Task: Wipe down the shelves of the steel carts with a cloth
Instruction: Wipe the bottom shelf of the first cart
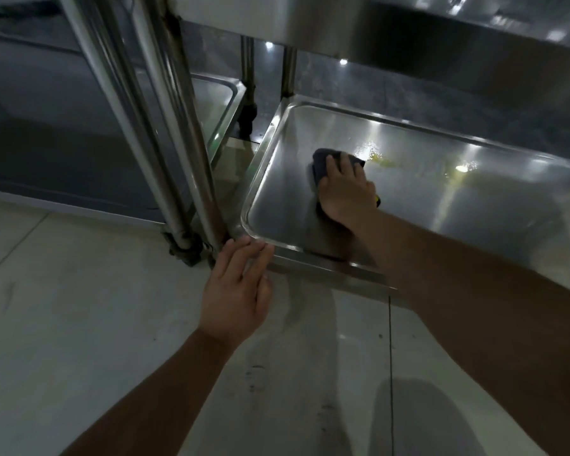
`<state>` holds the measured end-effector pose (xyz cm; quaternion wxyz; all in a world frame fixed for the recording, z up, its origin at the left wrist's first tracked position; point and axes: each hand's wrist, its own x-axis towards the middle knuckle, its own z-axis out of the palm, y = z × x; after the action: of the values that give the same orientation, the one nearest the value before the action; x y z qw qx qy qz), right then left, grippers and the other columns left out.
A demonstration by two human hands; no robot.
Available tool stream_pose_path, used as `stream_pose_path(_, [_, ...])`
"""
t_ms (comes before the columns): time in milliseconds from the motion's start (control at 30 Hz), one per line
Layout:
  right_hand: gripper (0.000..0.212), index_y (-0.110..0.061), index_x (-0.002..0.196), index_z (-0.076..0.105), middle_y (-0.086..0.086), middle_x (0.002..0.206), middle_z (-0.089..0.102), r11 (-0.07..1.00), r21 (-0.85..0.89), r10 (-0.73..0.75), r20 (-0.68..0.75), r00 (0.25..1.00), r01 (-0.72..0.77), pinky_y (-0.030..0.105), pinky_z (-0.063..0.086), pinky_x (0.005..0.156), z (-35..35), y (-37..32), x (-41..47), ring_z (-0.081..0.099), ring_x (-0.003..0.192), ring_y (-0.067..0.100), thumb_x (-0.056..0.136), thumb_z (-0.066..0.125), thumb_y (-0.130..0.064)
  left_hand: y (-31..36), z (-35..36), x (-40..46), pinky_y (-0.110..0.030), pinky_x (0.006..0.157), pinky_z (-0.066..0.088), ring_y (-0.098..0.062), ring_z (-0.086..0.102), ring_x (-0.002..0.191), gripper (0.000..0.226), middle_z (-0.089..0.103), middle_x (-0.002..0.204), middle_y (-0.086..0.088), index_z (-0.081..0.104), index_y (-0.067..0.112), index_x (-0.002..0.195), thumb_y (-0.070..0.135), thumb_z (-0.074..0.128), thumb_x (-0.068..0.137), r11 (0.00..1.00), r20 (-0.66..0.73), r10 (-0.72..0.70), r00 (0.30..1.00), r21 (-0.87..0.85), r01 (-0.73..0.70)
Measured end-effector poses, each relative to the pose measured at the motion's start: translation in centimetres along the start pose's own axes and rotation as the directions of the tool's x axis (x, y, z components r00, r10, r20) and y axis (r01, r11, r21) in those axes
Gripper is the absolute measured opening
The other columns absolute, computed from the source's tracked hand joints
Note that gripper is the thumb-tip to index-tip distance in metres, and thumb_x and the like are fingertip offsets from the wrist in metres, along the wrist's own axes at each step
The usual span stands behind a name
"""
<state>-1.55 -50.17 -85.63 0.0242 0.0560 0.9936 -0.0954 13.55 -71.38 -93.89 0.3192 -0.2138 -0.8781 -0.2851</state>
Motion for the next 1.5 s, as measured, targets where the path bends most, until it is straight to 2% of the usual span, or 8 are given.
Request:
stream_pose_path(133, [0.058, -0.024, 0.160, 0.013, 0.004, 0.168, 0.004, 0.999, 0.012, 0.049, -0.013, 0.999, -0.049, 0.055, 0.014, 0.119, -0.2, -0.2, 2.6, 0.007, 0.153, 0.035, 0.105, 0.028, -0.033, 0.1, 0.2, 0.1, -0.056, 0.113, 0.039, -0.039, 0.058, 0.122, 0.041, 0.066, 0.126, -0.019, 0.068, -0.001, 0.127, 0.012, 0.044, 0.097, 1.000, -0.005, 0.014, 1.000, 0.001, -0.014])
stream_pose_path(367, [0.059, -0.025, 0.161, 0.006, 0.002, 0.169, -0.003, 0.995, -0.030, -0.098, 0.080, 0.992, 0.100, 0.054, 0.014, 0.119, -0.7, -2.3, 3.5, 0.001, 0.154, 0.032, 0.106, 0.024, -0.035, -0.2, 0.2, 0.0, -0.058, 0.110, 0.041, -0.040, 0.056, 0.125, 0.042, 0.064, 0.132, -0.017, 0.066, 0.001, 0.131, 0.016, 0.042, 0.100, 0.999, 0.014, 0.038, 0.999, 0.011, -0.038])
stream_pose_path(633, [0.058, -0.024, 0.160, 0.010, 0.006, 0.168, 0.002, 0.960, -0.133, -0.238, 0.073, 0.969, 0.246, 0.053, 0.026, 0.115, 0.3, -1.6, -4.5, 0.010, 0.153, 0.032, 0.107, 0.021, -0.042, -0.2, -1.9, 1.1, -0.052, 0.109, 0.043, -0.039, 0.057, 0.122, 0.037, 0.062, 0.130, -0.018, 0.068, -0.001, 0.126, 0.009, 0.052, 0.094, 0.997, 0.120, 0.029, 0.992, -0.070, -0.021])
stream_pose_path(833, [0.056, -0.029, 0.161, 0.007, -0.002, 0.169, -0.005, 0.930, -0.119, -0.330, 0.151, 0.932, 0.348, 0.048, 0.021, 0.118, 0.2, -1.9, -11.1, 0.003, 0.154, 0.027, 0.108, 0.022, -0.040, -0.7, -3.3, 0.7, -0.049, 0.112, 0.041, -0.041, 0.051, 0.131, 0.039, 0.056, 0.136, -0.025, 0.060, -0.007, 0.134, 0.005, 0.054, 0.097, 0.999, 0.141, -0.015, 0.990, -0.047, 0.022])
stream_pose_path(1033, [0.055, -0.030, 0.161, 0.006, -0.003, 0.169, -0.006, 0.914, -0.088, -0.380, 0.157, 0.912, 0.396, 0.048, 0.020, 0.120, 0.5, -3.8, -9.9, 0.003, 0.154, 0.027, 0.108, 0.021, -0.039, -0.8, -2.7, 0.3, -0.048, 0.110, 0.042, -0.039, 0.054, 0.126, 0.040, 0.060, 0.132, -0.021, 0.060, -0.005, 0.135, 0.010, 0.053, 0.099, 0.999, 0.165, -0.001, 0.986, 0.049, -0.007])
stream_pose_path(1200, [0.055, -0.024, 0.160, 0.011, 0.002, 0.169, 0.003, 0.953, -0.129, -0.265, 0.084, 0.961, 0.274, 0.053, 0.028, 0.116, 0.7, -4.4, -4.1, 0.010, 0.153, 0.031, 0.107, 0.021, -0.039, -1.4, -2.1, 0.0, -0.051, 0.110, 0.042, -0.039, 0.055, 0.126, 0.042, 0.061, 0.132, -0.021, 0.059, -0.005, 0.136, 0.010, 0.050, 0.099, 0.999, 0.118, 0.029, 0.993, 0.037, -0.033])
stream_pose_path(1400, [0.056, -0.025, 0.159, 0.012, 0.001, 0.168, 0.005, 0.987, -0.077, -0.139, 0.063, 0.988, 0.144, 0.058, 0.022, 0.116, -0.2, -5.2, 2.9, 0.009, 0.153, 0.032, 0.106, 0.022, -0.039, -2.1, -1.3, -0.3, -0.053, 0.106, 0.045, -0.040, 0.058, 0.126, 0.042, 0.063, 0.131, -0.020, 0.062, -0.005, 0.134, 0.011, 0.050, 0.098, 0.997, 0.062, 0.074, 0.995, 0.020, -0.075])
stream_pose_path(1500, [0.068, -0.026, 0.158, 0.014, -0.001, 0.168, 0.004, 0.988, -0.080, -0.123, 0.111, 0.986, 0.132, 0.062, 0.021, 0.115, 0.0, -5.7, 5.6, 0.006, 0.153, 0.033, 0.094, 0.012, -0.047, -2.5, -1.4, -0.4, -0.052, 0.107, 0.045, -0.039, 0.058, 0.127, 0.042, 0.063, 0.133, -0.020, 0.061, -0.004, 0.136, 0.010, 0.055, 0.096, 0.994, 0.065, 0.102, 0.993, 0.035, -0.105])
